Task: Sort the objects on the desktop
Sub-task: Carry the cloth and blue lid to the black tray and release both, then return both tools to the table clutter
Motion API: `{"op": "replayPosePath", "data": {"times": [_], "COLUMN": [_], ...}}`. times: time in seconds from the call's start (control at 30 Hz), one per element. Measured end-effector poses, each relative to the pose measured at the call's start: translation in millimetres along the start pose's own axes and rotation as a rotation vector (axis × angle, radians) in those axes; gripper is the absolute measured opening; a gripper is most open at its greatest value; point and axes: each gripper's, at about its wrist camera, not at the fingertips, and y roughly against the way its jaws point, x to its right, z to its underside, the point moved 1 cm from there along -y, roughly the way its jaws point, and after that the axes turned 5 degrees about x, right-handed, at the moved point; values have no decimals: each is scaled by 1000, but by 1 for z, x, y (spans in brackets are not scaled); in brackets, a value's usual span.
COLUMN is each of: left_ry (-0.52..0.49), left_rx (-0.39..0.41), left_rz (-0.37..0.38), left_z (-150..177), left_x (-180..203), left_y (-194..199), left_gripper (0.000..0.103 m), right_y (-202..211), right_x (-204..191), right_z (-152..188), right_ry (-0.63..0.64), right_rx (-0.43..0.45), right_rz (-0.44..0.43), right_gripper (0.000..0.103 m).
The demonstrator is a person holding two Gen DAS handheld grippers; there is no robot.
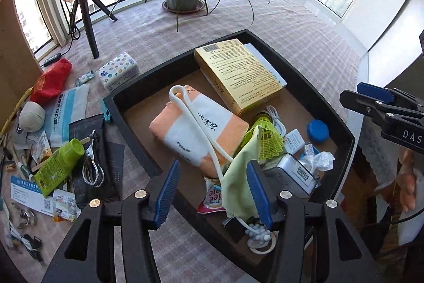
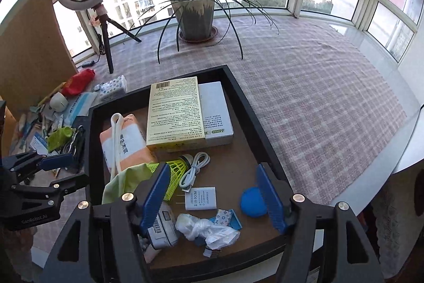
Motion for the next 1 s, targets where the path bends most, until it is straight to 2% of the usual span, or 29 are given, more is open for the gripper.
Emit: {"op": "replayPosePath", "data": {"times": [0.1,0.27,0.33,0.43,0.7,0.87,0.93,0.97,1.0], "left_ry": [33,110,142,229,494,548,568,578,586], "left_rx": [13,24,40,45,70,66,68,62,50], "left_rz": [-63,-101,-149,-194,-327,-430,-443,-448,-455], "left_z": [11,41,56,83,170,214,228,234,239], "left_x": [-29,-85,-109,-151,-256,-302,-317,-324,-332], "left_y": [10,37,53,74,130,158,167,170,172], "left_gripper": [56,56,56,56,56,56,56,57,63], "right_y": [2,3,2,2,-8,-18,-21,-22,-23], "right_x": [-17,-56,-75,-105,-200,-264,-290,-303,-316], "right_z": [-3,-6,-5,-4,5,20,27,29,31], "right_ry": [15,51,79,116,279,384,423,440,455], "right_rx": [9,7,9,25,31,-12,-19,-22,-32], "right_rz": [-37,-108,-128,-137,-260,-329,-346,-357,-369], "right_gripper": [63,63,63,63,63,63,63,63,63]}}
